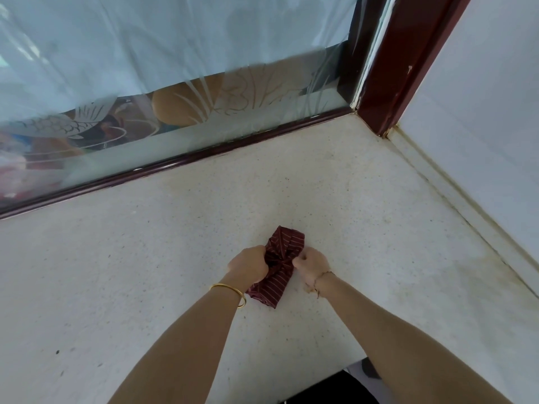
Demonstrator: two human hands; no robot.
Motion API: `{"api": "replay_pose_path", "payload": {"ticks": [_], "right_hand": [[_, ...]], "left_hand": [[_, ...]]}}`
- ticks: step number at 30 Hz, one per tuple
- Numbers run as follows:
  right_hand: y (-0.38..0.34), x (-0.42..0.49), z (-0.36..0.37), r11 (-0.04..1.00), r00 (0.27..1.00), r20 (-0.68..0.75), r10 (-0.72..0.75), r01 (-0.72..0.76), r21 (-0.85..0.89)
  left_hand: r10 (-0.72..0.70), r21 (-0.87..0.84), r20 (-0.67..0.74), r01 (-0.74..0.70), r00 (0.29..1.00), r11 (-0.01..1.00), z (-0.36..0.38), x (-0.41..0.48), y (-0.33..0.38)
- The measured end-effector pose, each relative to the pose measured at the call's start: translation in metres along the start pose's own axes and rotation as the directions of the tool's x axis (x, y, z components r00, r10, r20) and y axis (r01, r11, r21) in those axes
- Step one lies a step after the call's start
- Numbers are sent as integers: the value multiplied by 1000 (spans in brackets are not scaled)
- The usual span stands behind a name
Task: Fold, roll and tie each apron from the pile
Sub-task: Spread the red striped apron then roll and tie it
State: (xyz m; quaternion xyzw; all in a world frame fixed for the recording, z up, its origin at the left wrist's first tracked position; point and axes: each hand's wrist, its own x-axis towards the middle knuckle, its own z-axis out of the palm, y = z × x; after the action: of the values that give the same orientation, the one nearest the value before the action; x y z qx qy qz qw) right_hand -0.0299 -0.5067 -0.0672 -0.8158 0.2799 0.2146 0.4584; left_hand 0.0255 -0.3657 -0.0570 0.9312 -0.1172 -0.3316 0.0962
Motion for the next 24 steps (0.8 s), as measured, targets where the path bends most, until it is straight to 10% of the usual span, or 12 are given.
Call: {"api": "replay_pose_path", "payload": {"ticks": [2, 5, 9, 15, 24], "right_hand": [[0, 1, -6, 890, 984, -80, -159, 108, -444], [10, 5, -6, 793, 975, -82, -207, 118, -598], [13, 6, -7, 924, 995, -11, -101, 89, -373], [15, 10, -22, 800, 971, 8, -238, 200, -565], [-26, -24, -98, 927, 916, -160, -369, 376, 13]], "left_hand": [[-12, -5, -7, 12, 1000, 1000, 1, 0, 1], [-31, -10, -15, 31, 999, 999, 4, 0, 1], [-55, -11, -26, 54, 998, 998, 6, 0, 2], [-95, -33, -37, 94, 995, 995, 7, -6, 6], [115, -429, 164, -34, 980, 903, -75, -26, 53]]}}
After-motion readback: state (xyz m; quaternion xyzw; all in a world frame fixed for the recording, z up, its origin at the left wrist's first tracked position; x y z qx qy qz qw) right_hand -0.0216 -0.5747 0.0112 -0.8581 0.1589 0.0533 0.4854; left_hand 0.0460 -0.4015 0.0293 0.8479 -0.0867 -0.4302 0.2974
